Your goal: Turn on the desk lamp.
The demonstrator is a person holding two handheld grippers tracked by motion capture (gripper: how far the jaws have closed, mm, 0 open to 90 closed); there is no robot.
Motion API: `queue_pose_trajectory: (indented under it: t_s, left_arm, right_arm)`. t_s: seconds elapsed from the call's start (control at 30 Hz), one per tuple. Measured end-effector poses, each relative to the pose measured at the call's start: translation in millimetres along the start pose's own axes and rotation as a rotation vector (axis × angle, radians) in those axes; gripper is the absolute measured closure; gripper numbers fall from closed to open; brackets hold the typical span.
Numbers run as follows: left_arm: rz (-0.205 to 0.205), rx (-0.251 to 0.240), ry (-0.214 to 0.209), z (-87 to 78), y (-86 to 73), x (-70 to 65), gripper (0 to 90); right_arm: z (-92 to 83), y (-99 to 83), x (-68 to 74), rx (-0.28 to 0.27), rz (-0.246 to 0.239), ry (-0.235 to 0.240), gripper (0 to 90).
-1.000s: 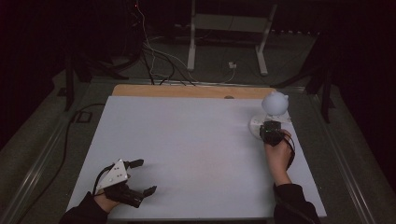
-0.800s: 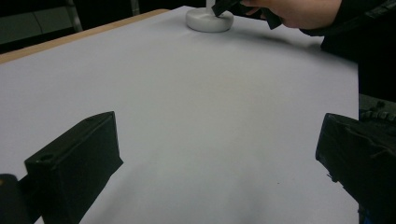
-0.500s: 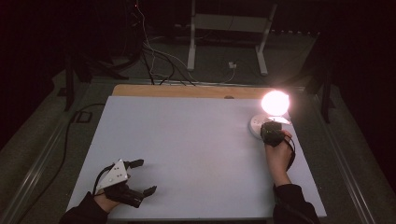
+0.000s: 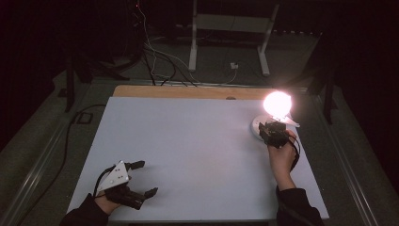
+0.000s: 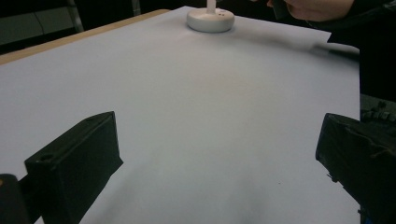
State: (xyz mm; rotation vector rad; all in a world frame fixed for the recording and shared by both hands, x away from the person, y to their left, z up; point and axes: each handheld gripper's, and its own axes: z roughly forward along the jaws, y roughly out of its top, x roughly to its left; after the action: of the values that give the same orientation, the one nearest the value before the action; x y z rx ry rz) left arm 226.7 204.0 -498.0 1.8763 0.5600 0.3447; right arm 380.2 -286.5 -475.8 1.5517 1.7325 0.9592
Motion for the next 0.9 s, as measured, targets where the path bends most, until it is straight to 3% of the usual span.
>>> queue_pose_trajectory:
  t_s: [0.23, 0.3, 0.33, 0.37, 0.43, 0.5, 0.57, 0.77, 0.9]
  left_arm:
    - [-0.005, -0.002, -0.001, -0.1, 0.1, 0.3, 0.4]
    - [-0.002, 0.001, 0.001, -0.1, -0.1, 0.3, 0.4]
    - [-0.001, 0.001, 0.001, -0.1, -0.1, 0.2, 0.4]
    - [0.000, 0.001, 0.001, -0.2, 0.0, 0.2, 0.4]
    - [-0.003, -0.002, 0.000, -0.2, 0.1, 0.2, 0.4]
    - [-0.002, 0.001, 0.002, -0.1, -0.1, 0.4, 0.4]
    - [-0.003, 0.000, 0.001, -0.1, 0.0, 0.6, 0.4]
    - [-0.006, -0.004, 0.000, -0.1, 0.1, 0.4, 0.4]
    - [-0.008, -0.004, 0.001, -0.2, -0.2, 0.5, 0.4]
  right_arm:
    - [-4.3, 0.4, 1.3, -0.053, -0.032, 0.059, 40.5]
    - [-4.6, 0.5, 1.8, -0.050, -0.033, 0.058, 40.2]
    - [-3.8, 1.2, 1.7, -0.024, -0.032, 0.069, 30.7]
    - [-3.8, 1.2, 1.7, -0.024, -0.032, 0.069, 30.7]
    - [-2.6, 0.6, 2.0, -0.006, -0.008, 0.072, 18.1]
    - [-2.0, 1.2, 1.9, 0.019, 0.002, 0.079, 14.9]
    - [-2.6, 0.4, 2.2, 0.028, -0.002, 0.125, 1.7]
    - [-5.9, 1.4, 4.6, 0.047, -0.024, 0.189, 0.0]
    - [-10.8, 2.3, 8.2, 0.009, -0.050, 0.216, 0.0]
